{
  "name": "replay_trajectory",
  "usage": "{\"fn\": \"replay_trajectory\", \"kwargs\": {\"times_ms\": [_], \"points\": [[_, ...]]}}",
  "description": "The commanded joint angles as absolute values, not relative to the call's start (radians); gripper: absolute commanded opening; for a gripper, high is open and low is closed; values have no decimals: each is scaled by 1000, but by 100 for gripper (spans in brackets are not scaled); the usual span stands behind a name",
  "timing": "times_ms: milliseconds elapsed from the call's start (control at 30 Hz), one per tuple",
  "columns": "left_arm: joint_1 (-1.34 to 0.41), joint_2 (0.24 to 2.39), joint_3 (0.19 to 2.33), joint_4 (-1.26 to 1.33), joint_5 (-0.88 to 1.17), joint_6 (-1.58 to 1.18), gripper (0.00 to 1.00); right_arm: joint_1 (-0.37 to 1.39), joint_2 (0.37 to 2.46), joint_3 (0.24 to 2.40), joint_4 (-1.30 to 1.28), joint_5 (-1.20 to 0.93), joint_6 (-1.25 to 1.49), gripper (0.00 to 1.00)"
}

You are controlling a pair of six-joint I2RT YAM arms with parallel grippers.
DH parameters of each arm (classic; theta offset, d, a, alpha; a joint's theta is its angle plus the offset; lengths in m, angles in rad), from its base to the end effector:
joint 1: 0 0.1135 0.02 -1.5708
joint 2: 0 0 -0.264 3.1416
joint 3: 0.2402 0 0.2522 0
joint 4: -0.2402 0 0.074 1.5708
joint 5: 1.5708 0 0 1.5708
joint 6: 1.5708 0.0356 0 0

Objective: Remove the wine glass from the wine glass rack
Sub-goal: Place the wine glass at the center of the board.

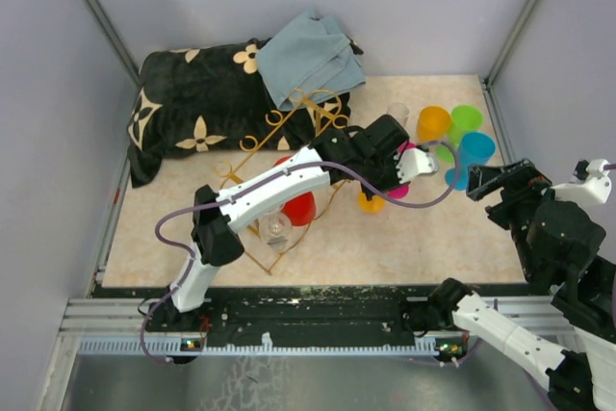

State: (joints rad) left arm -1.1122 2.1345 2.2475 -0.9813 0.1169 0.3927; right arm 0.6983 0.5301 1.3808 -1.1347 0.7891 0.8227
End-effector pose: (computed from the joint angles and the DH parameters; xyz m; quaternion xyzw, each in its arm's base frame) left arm 0.2036 -0.4218 0.3404 0.6553 0.6705 -0.1723 0.3022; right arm 0.0191 -0.0169 0.4429 0.2761 0.7228 0.1589 0.6132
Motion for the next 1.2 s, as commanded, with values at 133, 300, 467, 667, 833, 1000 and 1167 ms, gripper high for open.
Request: {"fn": "replay_trajectory", "kwargs": {"times_ms": [133,300,467,667,833,1000,1167], "points": [[-1084,2171,2288,-978,154,380,0,704,526,1385,-1112,803,816,95],[-1080,2177,2287,-960,145,375,0,704,520,1386,-1115,804,817,95],[-1085,2164,2294,-958,128,373,0,704,511,1380,-1117,806,822,95],[-1096,2138,2283,-960,105,374,0,704,505,1358,-1100,806,824,95],[-1110,2133,2269,-955,102,368,0,704,503,1348,-1091,804,824,95],[-1120,2138,2265,-962,130,346,0,704,498,1357,-1104,810,824,96],[-1126,2139,2252,-964,134,341,0,704,488,1361,-1110,818,825,96]]}}
